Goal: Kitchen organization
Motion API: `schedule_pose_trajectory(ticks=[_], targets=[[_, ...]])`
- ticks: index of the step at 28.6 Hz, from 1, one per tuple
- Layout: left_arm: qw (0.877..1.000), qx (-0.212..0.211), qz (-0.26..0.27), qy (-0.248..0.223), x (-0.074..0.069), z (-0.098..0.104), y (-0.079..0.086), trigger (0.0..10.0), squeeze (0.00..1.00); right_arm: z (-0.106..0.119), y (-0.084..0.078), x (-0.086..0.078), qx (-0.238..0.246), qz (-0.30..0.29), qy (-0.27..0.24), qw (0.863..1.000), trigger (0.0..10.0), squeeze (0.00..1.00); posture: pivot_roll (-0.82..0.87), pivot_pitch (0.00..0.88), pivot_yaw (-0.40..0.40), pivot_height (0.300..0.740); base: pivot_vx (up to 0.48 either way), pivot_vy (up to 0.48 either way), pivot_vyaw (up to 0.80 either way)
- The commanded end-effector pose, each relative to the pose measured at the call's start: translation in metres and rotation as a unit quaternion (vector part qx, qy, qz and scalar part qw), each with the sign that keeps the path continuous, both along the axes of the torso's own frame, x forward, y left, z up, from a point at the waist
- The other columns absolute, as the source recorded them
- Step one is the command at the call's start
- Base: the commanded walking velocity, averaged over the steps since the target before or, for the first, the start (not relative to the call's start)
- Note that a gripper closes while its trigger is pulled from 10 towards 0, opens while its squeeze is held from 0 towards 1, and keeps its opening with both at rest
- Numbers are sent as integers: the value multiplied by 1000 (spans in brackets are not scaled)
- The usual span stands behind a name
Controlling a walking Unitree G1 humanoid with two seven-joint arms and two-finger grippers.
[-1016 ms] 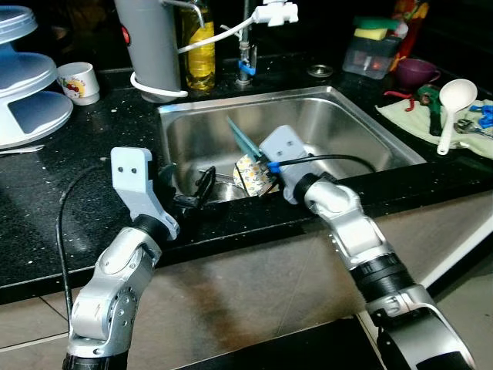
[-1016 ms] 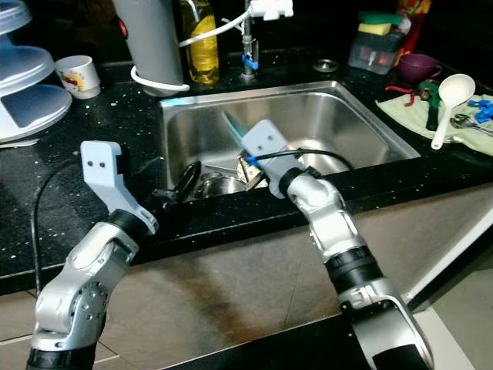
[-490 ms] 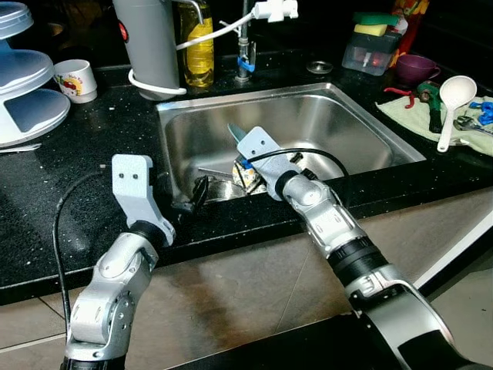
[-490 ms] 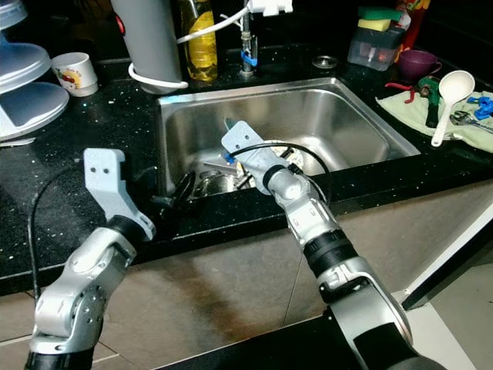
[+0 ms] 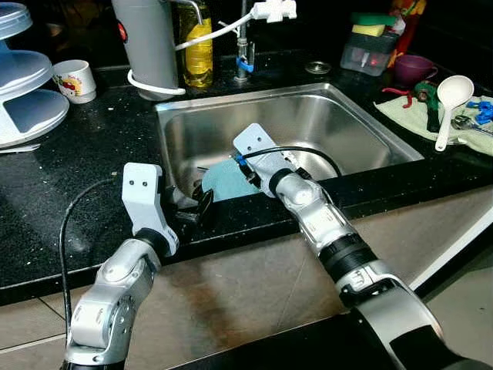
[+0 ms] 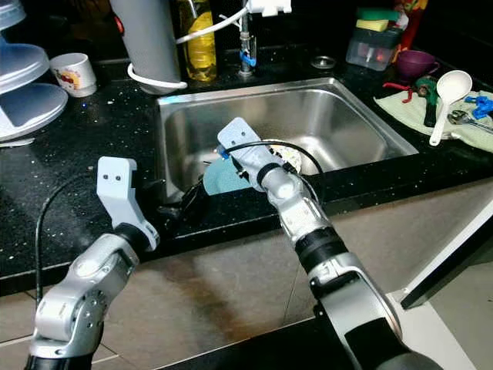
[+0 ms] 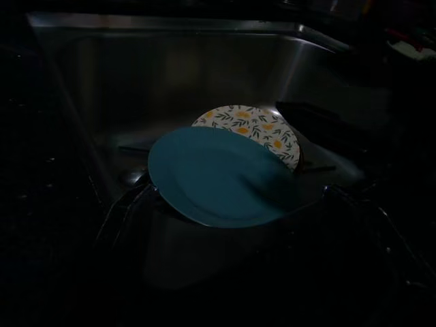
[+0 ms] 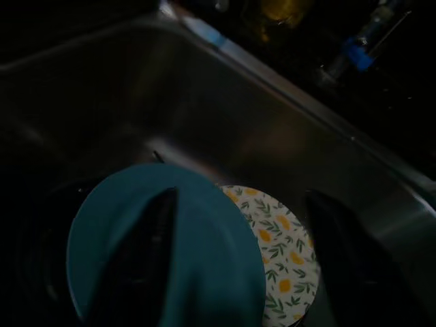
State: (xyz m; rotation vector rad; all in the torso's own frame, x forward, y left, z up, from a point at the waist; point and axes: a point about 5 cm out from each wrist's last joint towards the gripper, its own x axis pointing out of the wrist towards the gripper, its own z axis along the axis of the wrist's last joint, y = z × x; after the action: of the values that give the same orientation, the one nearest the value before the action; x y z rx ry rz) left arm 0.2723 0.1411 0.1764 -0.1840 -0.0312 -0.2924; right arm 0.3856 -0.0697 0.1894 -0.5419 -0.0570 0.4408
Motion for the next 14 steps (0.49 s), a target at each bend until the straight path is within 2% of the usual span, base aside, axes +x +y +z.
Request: schedule_pose_trajectory(ticks=[1, 2, 3, 4, 5, 6, 7, 8, 10, 12, 14], targets=[[1000, 9, -5, 14, 1, -4, -1, 10000, 0, 12, 0, 0, 44, 13, -20, 999, 10000, 1000, 55, 0, -18, 740, 0, 0, 0], [1000, 9, -3, 10, 1, -2, -1, 10000, 0, 17, 0, -3, 75, 31, -27, 996, 10000, 624, 54, 0, -16, 740, 0, 0, 0], [1000, 8, -1, 8, 2, -2, 0, 10000, 0, 20, 0, -4, 94, 43, -32, 994, 10000, 624, 54, 0, -16, 740, 0, 0, 0], [1000, 8, -1, 8, 2, -2, 0, 10000, 0, 20, 0, -4, 94, 43, -32, 994, 10000, 624, 54, 0, -16, 740, 0, 0, 0], [1000, 9, 1, 5, 2, -1, 0, 10000, 0, 22, 0, -6, 113, 52, -30, 992, 10000, 376, 52, 0, -15, 740, 0, 0, 0], [1000, 9, 9, -1, 3, 1, 1, 10000, 0, 26, 0, -9, 156, 74, -22, 985, 10000, 0, 50, 0, -15, 740, 0, 0, 0], [1000, 9, 19, -7, 5, 4, 3, 10000, 0, 31, -1, -12, 202, 94, -17, 975, 10000, 0, 50, 0, -15, 740, 0, 0, 0], [1000, 9, 19, -7, 5, 4, 3, 10000, 0, 31, -1, -12, 202, 94, -17, 975, 10000, 0, 50, 0, -15, 740, 0, 0, 0], [999, 6, 31, -16, 7, 7, 4, 10000, 0, 37, -7, -17, 277, 122, -12, 953, 10000, 0, 49, 0, -17, 740, 0, 0, 0], [999, 5, 31, -21, 7, 9, 4, 10000, 0, 41, -11, -20, 317, 137, -10, 938, 10000, 0, 49, 0, -17, 740, 0, 0, 0], [999, 5, 33, -22, 8, 10, 3, 10000, 0, 45, -17, -23, 363, 157, -8, 918, 10000, 0, 46, 0, -19, 740, 0, 0, 0]])
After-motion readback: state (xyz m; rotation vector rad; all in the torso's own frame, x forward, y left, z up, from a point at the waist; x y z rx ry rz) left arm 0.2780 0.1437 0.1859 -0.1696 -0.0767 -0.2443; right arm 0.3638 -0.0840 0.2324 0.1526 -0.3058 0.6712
